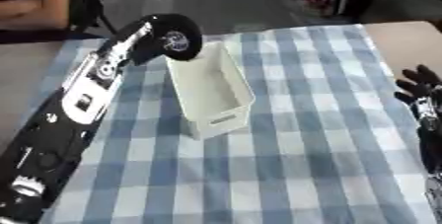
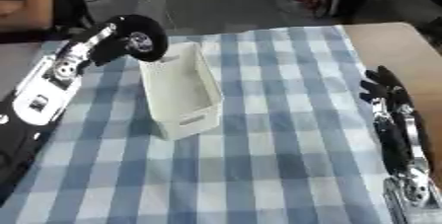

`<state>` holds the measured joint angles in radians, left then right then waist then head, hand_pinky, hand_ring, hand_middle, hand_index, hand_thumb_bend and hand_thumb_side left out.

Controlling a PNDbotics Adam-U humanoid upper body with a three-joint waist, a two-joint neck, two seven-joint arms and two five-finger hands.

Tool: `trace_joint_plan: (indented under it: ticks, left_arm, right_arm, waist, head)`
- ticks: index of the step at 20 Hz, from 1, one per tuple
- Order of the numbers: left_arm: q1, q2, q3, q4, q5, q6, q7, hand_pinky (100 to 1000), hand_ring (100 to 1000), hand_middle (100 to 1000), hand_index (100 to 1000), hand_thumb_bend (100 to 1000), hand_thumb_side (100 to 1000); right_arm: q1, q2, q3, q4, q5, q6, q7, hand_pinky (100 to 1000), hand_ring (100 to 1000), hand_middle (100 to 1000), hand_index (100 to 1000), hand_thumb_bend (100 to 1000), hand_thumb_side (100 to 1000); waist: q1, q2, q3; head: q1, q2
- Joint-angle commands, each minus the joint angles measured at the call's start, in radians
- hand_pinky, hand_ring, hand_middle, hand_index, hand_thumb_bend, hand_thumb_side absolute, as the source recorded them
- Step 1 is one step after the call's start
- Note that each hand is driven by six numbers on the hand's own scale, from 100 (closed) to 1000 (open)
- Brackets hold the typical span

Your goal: Pick up objects on the table and place them in the box.

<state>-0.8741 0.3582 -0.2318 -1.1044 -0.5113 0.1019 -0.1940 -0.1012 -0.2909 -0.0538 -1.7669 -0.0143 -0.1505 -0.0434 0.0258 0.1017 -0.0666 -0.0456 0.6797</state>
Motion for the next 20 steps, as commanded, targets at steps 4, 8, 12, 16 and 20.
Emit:
trace_joint_plan:
  ticks: [4, 8, 12, 16, 20]
  left_arm:
    - [-0.102, -0.039, -0.018, 0.093, -0.235, -0.076, -0.005, 900, 941, 980, 680, 403, 707]
    - [-0.171, -0.088, -0.018, 0.266, -0.280, -0.129, -0.115, 915, 952, 1000, 690, 480, 750]
    - [-0.210, -0.144, 0.028, 0.476, -0.374, -0.159, -0.215, 947, 982, 1000, 900, 794, 838]
    - [-0.200, -0.177, 0.126, 0.615, -0.187, -0.164, -0.242, 914, 968, 1000, 901, 815, 859]
    - [-0.200, -0.168, 0.133, 0.695, 0.018, -0.104, -0.237, 913, 969, 1000, 911, 704, 808]
  right_arm:
    - [-0.001, -0.021, 0.002, -0.010, 0.002, -0.003, 0.005, 869, 878, 869, 967, 100, 704]
    - [0.000, -0.023, 0.005, -0.008, 0.001, -0.002, 0.010, 869, 878, 869, 966, 100, 704]
    - [-0.003, -0.027, 0.010, -0.008, 0.000, -0.003, 0.015, 869, 878, 869, 967, 100, 704]
    - [-0.004, -0.027, 0.009, -0.007, -0.002, -0.003, 0.015, 870, 878, 869, 967, 100, 704]
    - [-0.003, -0.030, 0.008, -0.006, -0.001, -0.003, 0.015, 869, 878, 869, 967, 100, 704]
  waist:
    - [0.000, -0.017, -0.006]
    - [0.003, -0.017, -0.010]
    - [0.008, -0.019, -0.019]
    - [0.008, -0.019, -0.019]
    - [0.011, -0.022, -0.016]
  head:
    - [-0.007, -0.015]
    - [-0.009, -0.011]
    - [-0.010, -0.014]
    - [-0.024, -0.011]
    - [-0.032, -0.010]
